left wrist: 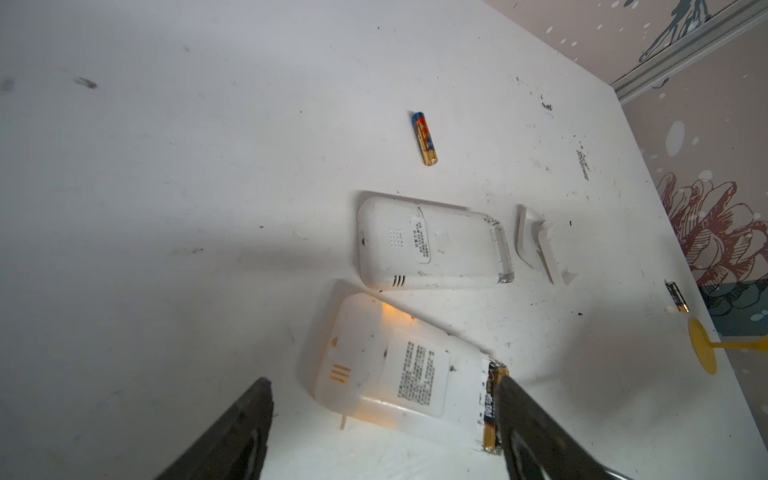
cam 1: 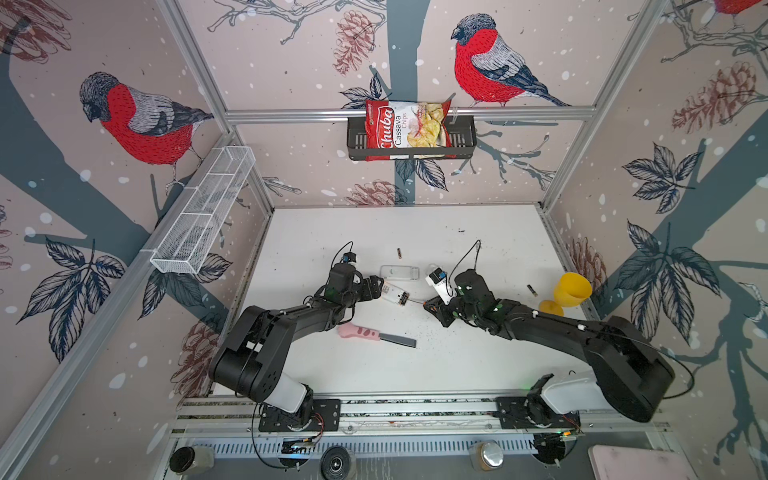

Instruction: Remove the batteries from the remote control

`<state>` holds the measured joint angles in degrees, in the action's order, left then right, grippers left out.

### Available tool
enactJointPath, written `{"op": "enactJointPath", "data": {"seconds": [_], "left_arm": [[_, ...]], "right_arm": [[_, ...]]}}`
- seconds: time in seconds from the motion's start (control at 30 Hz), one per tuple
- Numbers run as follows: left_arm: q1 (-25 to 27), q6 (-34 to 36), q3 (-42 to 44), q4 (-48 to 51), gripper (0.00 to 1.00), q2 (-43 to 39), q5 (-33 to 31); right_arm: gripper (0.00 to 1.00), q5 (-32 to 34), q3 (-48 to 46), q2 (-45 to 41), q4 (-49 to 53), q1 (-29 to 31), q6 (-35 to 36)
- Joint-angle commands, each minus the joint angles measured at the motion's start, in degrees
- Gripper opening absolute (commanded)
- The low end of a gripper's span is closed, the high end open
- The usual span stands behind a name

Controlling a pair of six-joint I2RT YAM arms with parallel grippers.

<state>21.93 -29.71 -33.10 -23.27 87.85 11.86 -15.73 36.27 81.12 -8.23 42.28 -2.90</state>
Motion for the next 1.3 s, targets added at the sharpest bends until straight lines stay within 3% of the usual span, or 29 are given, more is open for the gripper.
{"op": "enactJointPath", "data": {"seconds": [0.0, 0.2, 0.37, 1.27], "left_arm": [[-0.05, 1.36, -0.17, -0.31, 0.83, 1.03, 0.77], [-0.02, 1.86, -0.95, -0.07, 0.82, 3.31, 1.11], [-0.05, 2.23, -1.76, 0.46, 0.72, 5.04, 1.76], [-0.05, 2.56, -3.13, 1.12, 0.62, 8.58, 2.29]], "right_arm": [[0.0, 2.42, 0.95, 1.31, 0.66, 0.17, 1.03], [0.0, 2.56, 1.48, 2.54, -0.06, 0.12, 1.27], [0.0, 2.85, 1.7, 3.6, -0.41, 0.12, 1.27], [0.0, 1.66, 1.6, 2.74, -0.74, 0.48, 1.53]]}}
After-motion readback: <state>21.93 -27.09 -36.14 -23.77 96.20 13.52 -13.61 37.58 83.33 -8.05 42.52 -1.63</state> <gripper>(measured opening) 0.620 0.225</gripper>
